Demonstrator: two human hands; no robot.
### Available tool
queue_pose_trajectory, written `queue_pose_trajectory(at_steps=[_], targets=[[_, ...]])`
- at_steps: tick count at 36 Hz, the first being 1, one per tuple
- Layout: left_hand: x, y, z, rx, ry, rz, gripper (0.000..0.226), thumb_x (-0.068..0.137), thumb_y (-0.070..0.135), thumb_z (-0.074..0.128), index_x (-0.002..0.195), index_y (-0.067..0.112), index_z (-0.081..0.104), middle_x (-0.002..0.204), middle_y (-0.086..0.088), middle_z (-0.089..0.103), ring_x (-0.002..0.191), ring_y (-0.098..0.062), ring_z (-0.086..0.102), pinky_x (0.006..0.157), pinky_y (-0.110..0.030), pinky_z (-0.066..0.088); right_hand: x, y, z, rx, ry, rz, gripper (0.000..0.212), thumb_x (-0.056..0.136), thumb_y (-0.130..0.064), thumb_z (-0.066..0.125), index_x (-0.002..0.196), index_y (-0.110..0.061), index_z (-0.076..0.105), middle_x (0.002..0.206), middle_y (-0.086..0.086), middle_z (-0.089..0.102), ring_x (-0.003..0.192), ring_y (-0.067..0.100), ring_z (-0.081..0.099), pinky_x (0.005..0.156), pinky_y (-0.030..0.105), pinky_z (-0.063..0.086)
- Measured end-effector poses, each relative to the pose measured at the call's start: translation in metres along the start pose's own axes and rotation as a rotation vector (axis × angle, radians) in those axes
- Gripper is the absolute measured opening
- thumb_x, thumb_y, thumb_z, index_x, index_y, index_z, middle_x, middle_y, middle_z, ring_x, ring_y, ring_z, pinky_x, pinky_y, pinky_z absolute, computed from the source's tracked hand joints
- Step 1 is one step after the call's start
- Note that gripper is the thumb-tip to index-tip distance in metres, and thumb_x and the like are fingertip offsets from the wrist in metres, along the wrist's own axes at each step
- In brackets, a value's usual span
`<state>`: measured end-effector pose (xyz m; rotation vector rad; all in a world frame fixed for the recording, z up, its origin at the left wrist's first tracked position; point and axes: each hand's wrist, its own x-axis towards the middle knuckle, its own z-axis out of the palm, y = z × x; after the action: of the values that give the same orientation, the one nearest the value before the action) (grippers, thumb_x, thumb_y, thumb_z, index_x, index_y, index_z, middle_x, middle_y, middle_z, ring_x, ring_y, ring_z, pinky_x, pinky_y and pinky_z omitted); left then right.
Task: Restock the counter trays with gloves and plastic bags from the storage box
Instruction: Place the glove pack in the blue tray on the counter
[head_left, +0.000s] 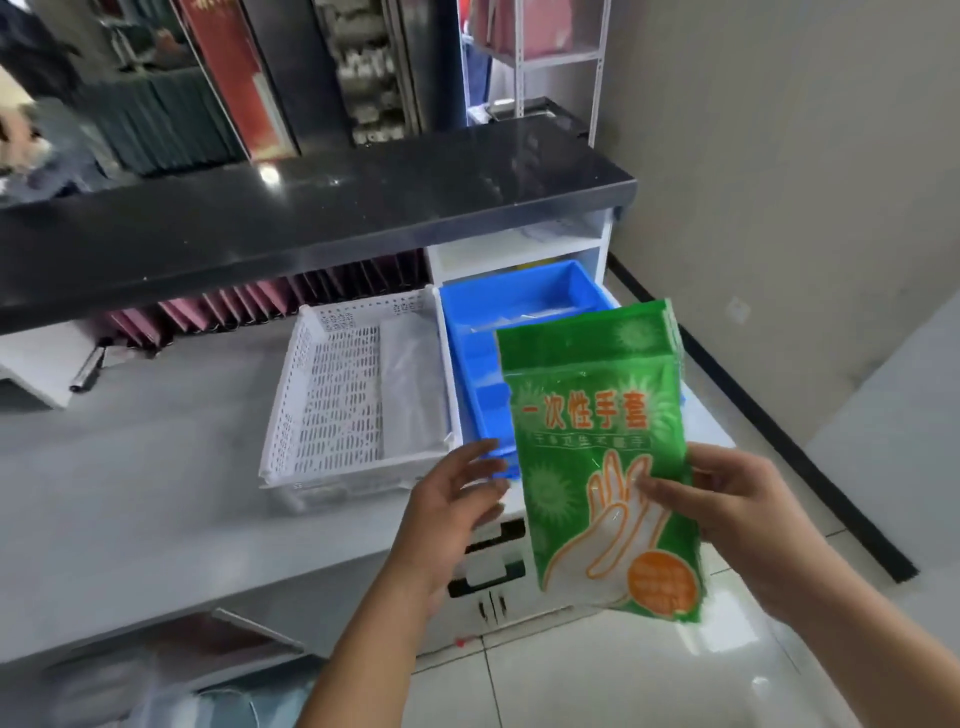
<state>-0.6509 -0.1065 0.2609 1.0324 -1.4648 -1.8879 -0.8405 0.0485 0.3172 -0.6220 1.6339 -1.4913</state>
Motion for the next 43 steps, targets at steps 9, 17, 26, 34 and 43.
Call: queue_pose_trajectory(at_steps=[9, 17, 26, 34, 43], targets=[[0.074, 0.023, -0.003, 0.347, 0.243, -0.018, 0.030, 0.089, 0.016, 0.068, 0.105, 0.041, 0.066, 0.115, 0.009, 0.065, 0.096, -0.003, 0.062, 0.068, -0.024, 0.048, 0.049, -0.032, -0.050, -0.268, 0.035, -0.156, 0.022, 0.084, -0.005, 0.071, 0.084, -0.026, 0.078, 0.080, -0.003, 0.078, 0.073, 0.017, 0.076, 0.071, 0.039, 0.061], [0.153, 0.037, -0.029, 0.513, 0.220, -0.309, 0.063, 0.088, 0.027, 0.068, 0.146, 0.026, 0.042, 0.141, -0.005, 0.052, 0.118, -0.023, 0.056, 0.094, -0.042, 0.054, 0.115, -0.047, -0.038, -0.422, 0.101, -0.202, 0.011, 0.085, -0.013, 0.072, 0.083, -0.022, 0.077, 0.077, -0.002, 0.077, 0.074, 0.024, 0.075, 0.076, 0.056, 0.058], [0.184, 0.023, -0.023, 0.561, 0.204, -0.349, 0.024, 0.069, 0.043, 0.061, 0.092, 0.047, 0.067, 0.093, 0.012, 0.069, 0.089, -0.014, 0.069, 0.081, -0.049, 0.060, 0.168, -0.066, -0.025, -0.963, 0.177, -0.307, 0.006, 0.082, -0.027, 0.071, 0.085, -0.030, 0.074, 0.064, -0.003, 0.070, 0.044, 0.011, 0.047, 0.053, 0.028, 0.046], [0.187, -0.002, -0.019, 0.550, 0.127, -0.254, 0.054, 0.062, 0.045, 0.064, 0.083, 0.087, 0.037, 0.087, 0.062, 0.047, 0.075, 0.000, 0.068, 0.067, -0.035, 0.057, 0.205, -0.092, -0.015, -1.171, 0.064, -0.305, 0.015, 0.078, -0.030, 0.071, 0.092, -0.037, 0.074, 0.066, -0.004, 0.073, 0.056, 0.024, 0.065, 0.056, 0.036, 0.054], [0.193, 0.000, -0.014, 0.723, 0.183, -0.190, 0.057, 0.080, 0.017, 0.066, 0.129, 0.042, 0.053, 0.094, 0.035, 0.062, 0.086, 0.001, 0.067, 0.080, -0.030, 0.057, 0.253, -0.125, -0.007, -1.364, 0.003, -0.511, 0.027, 0.080, -0.023, 0.072, 0.103, -0.036, 0.076, 0.073, 0.005, 0.075, 0.064, 0.036, 0.066, 0.057, 0.036, 0.051]])
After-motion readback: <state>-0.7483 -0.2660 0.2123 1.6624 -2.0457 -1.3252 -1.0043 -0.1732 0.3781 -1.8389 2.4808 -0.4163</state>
